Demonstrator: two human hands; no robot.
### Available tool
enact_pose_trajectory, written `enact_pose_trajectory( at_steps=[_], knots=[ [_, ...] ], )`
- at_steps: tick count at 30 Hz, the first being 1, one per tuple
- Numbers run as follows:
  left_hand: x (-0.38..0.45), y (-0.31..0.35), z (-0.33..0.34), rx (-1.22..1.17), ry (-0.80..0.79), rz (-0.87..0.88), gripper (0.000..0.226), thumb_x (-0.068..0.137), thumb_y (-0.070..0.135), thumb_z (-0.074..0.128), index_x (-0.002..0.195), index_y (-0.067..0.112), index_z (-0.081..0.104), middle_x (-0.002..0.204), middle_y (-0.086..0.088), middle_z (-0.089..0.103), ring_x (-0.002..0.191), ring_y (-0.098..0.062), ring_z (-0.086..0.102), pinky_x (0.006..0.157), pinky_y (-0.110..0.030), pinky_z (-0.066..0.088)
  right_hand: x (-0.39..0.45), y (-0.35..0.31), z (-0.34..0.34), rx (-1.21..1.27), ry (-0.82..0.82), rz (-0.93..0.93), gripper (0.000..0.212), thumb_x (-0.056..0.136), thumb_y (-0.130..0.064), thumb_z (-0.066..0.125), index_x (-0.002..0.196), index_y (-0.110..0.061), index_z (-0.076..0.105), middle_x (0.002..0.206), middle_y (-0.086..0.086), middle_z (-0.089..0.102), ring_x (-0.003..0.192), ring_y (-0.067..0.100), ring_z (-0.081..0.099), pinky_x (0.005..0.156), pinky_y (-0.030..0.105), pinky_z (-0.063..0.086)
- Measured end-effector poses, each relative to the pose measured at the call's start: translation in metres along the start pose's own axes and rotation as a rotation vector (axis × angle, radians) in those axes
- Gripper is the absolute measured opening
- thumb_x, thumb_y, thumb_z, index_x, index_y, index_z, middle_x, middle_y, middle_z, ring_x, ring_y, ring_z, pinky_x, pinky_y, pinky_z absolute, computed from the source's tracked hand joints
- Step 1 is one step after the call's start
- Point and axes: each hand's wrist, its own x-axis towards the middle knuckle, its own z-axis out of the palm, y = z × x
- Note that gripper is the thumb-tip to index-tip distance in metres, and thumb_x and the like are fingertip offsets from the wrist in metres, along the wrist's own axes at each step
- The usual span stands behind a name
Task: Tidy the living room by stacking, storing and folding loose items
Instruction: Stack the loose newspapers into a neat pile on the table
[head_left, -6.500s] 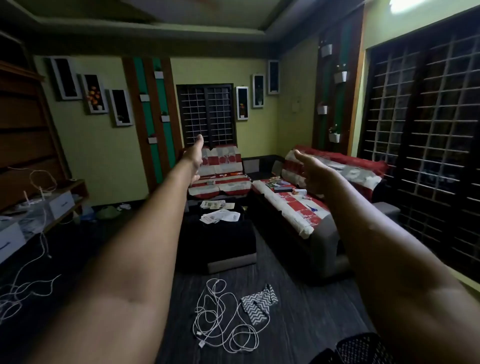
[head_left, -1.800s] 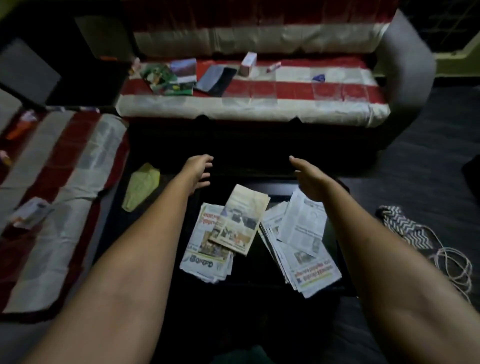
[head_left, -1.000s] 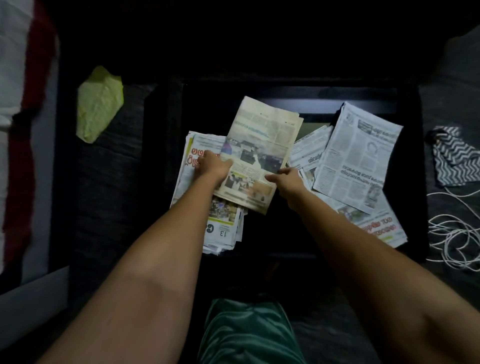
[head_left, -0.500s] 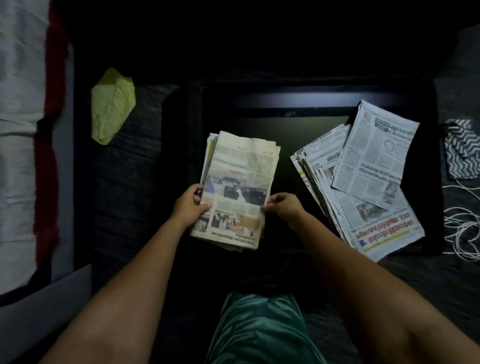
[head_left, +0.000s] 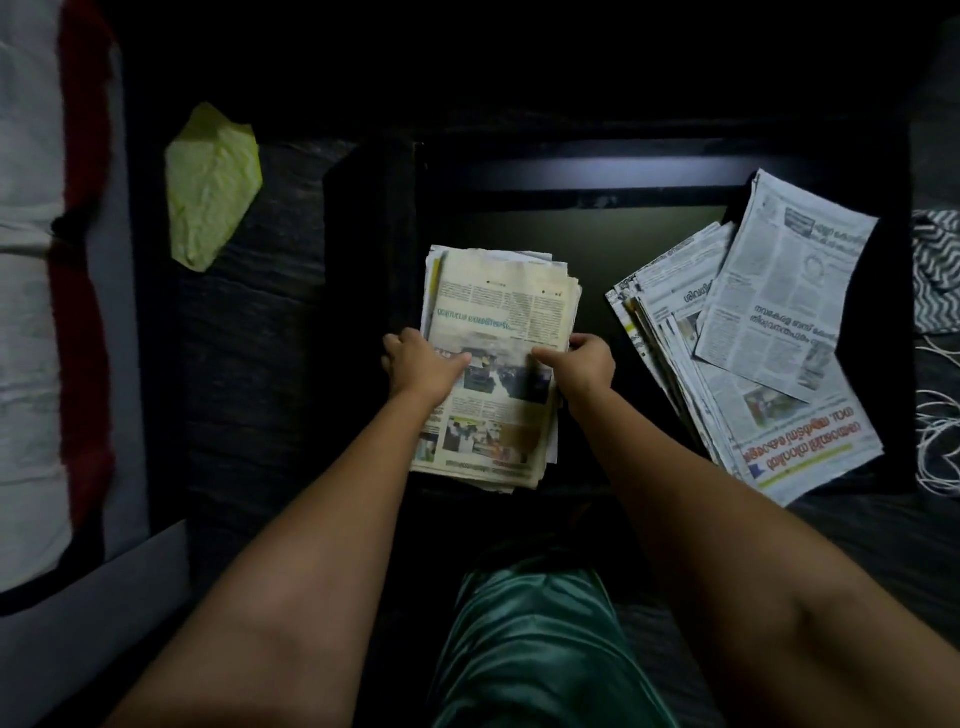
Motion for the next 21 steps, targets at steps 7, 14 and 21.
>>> enact_pose_trajectory(
  at_steps=[7,14,21],
  knots=[
    [0.006,0.005,0.004,-0.105,-0.077,-0.099,0.086,0.077,0.049,0.074,0.135,0.001,0.033,0.142,-0.018,0.026,0.127,-0.037,0.039,0.104,-0.040,0.040,0.007,-0.020,0.002,0.052,-0.128,-0.080,0.046,0.074,-0.017,0.080,0.115,-0.018,0.059,0.113,0.001,0.065,0.105,0.020,0.062,0.085,0.037,0.057],
    [0.000,0.013,0.010,-0.109,0.068,-0.023,0.070,0.081,0.029,0.075,0.132,0.003,0.035,0.140,-0.015,0.028,0.123,-0.035,0.042,0.097,-0.040,0.041,0.010,-0.019,-0.003,-0.031,-0.080,-0.160,0.061,0.078,-0.016,0.077,0.130,-0.015,0.046,0.130,0.004,0.049,0.118,0.021,0.050,0.087,0.031,0.053],
    [-0.002,0.031,0.018,-0.092,0.180,-0.121,0.074,0.079,0.035,0.075,0.133,0.002,0.036,0.142,-0.017,0.034,0.130,-0.035,0.038,0.100,-0.041,0.039,0.013,-0.022,0.002,-0.202,0.036,-0.073,0.086,0.071,-0.030,0.082,0.139,-0.013,0.033,0.143,0.011,0.035,0.133,0.031,0.033,0.107,0.047,0.036]
  ],
)
